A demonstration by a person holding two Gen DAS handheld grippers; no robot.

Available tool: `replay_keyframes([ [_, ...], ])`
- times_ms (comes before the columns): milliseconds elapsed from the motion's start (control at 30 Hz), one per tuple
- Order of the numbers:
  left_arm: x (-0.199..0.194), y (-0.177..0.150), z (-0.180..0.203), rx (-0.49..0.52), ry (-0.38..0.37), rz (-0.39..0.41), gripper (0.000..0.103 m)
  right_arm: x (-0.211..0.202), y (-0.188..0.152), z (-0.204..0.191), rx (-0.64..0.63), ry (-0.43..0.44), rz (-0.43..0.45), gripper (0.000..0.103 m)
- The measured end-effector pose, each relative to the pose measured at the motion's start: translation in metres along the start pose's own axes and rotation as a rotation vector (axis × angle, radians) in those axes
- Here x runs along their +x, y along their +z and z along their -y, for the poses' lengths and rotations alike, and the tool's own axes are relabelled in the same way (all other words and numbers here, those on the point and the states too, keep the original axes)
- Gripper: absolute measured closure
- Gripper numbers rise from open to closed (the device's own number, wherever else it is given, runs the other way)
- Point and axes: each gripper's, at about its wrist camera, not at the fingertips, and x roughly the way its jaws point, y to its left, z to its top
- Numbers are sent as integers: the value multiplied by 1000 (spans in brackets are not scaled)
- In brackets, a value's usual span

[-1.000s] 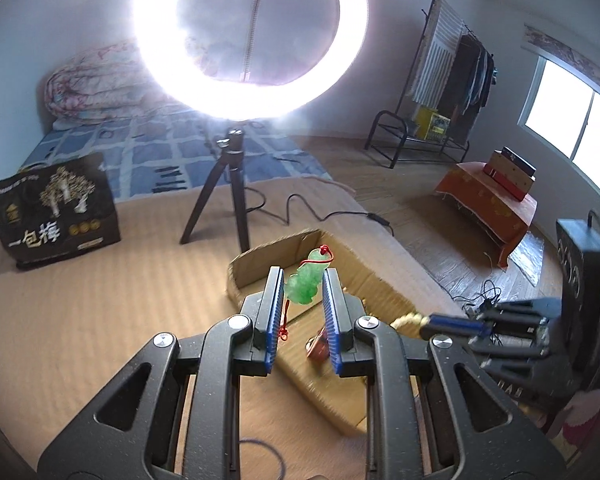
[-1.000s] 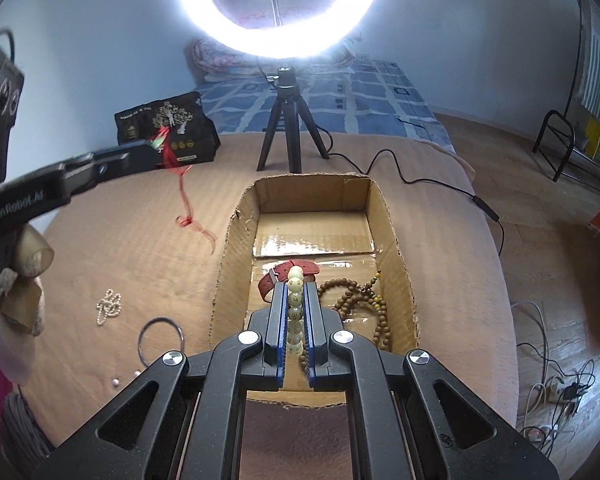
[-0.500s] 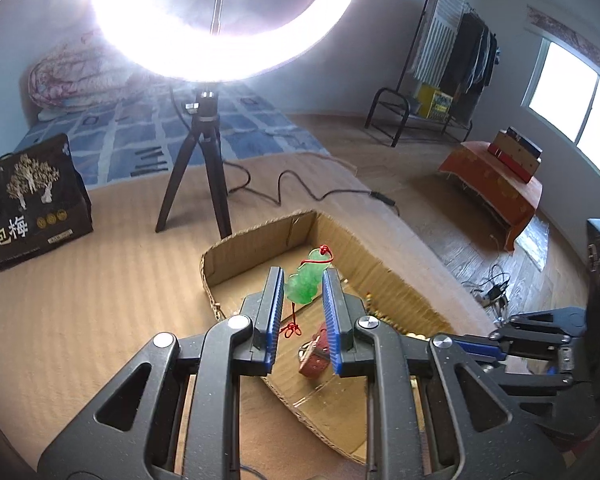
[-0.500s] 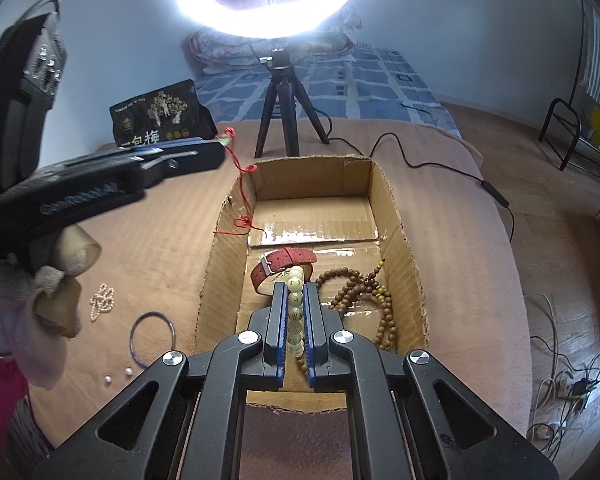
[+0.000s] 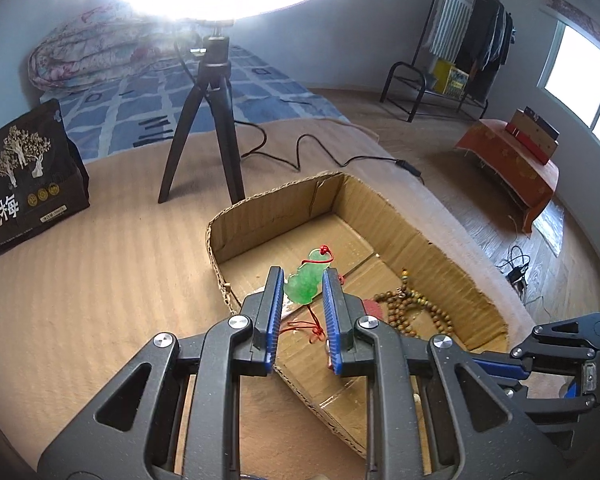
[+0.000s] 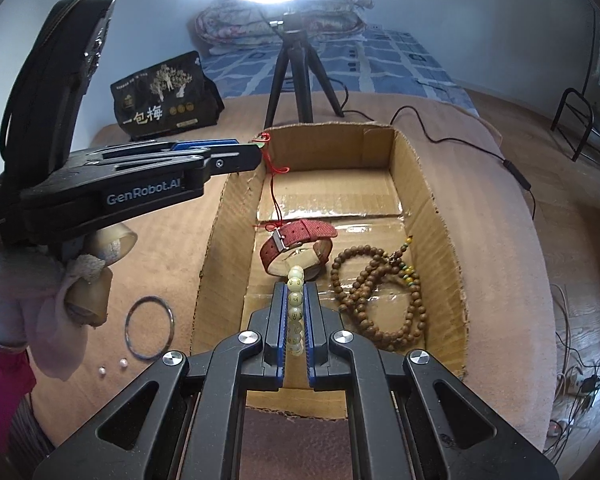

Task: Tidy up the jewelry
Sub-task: 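Carry the pendant and bracelet into the cardboard box and open both tools, then withdraw both tools from the box toward the bangle and pearl earrings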

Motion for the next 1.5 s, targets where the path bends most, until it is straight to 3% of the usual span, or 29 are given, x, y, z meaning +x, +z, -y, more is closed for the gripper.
replay_keyframes([
  [567,7,-2,1,15,35,-32,84,8,-2,-1,14,4,-30,96],
  [600,6,-2,1,14,36,-34,84,8,-2,-1,14,2,-32,94],
  [667,5,-2,1,13,38,-37,79,7,-2,-1,14,-3,-31,73],
  [767,-1,-1,1,11,36,-24,70,1,-1,-2,10,-20,-9,56],
  [1300,-42,-7,-4,25,43,12,70,-19,-3,-19,-7,-38,9,54],
  [1500,-69,-12,-11,36,57,33,70,-32,-4,-35,-32,-38,31,44],
])
